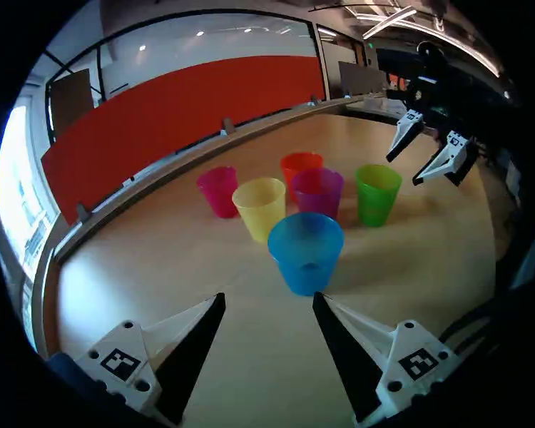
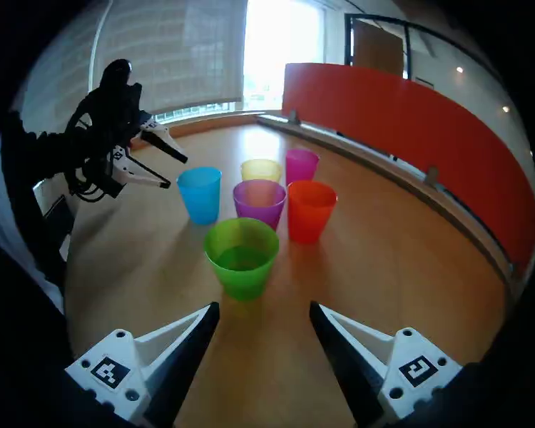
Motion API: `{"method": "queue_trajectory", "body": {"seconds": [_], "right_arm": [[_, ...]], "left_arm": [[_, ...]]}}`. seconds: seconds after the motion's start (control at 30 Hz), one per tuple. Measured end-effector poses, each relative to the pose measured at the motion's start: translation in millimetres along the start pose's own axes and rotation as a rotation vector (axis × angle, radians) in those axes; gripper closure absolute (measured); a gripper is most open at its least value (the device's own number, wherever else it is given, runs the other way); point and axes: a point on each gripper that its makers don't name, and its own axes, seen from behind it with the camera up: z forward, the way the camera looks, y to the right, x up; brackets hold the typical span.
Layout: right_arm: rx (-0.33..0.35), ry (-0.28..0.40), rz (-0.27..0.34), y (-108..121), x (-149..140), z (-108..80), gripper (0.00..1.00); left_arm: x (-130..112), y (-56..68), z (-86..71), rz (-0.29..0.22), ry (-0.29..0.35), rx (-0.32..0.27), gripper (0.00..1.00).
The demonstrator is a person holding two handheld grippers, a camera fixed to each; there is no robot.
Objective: Pour water
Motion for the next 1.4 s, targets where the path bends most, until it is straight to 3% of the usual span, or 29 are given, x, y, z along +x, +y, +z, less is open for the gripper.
{"method": "queue_trajectory", "body": {"seconds": [0.27,0.4,0.73,1.17,1.4], "right_arm": [[-0.129,0.02,0.071,22.2,3.9,-15.3,0.02],[-0.182,0.033,0.08,29.2,6.3,-24.0,0.02],[-0.311,0.09,0.132,53.3,17.5,-42.0,0.02],[-0.496,0.233,0.202,86.5,41.4,-63.2,0.02],[-0.569,0.326,0.241,97.1,55.1,-72.1,0.02]], "left_arm": [[2.4,-19.4,-16.0,-0.057,0.029,0.116,0.09],[3.8,-22.6,-24.2,-0.082,0.046,0.148,0.09],[17.7,-44.3,-42.5,-0.148,0.122,0.242,0.09],[34.7,-86.7,-75.0,-0.259,0.247,0.406,0.09],[39.8,-93.5,-82.0,-0.308,0.299,0.449,0.09]]}}
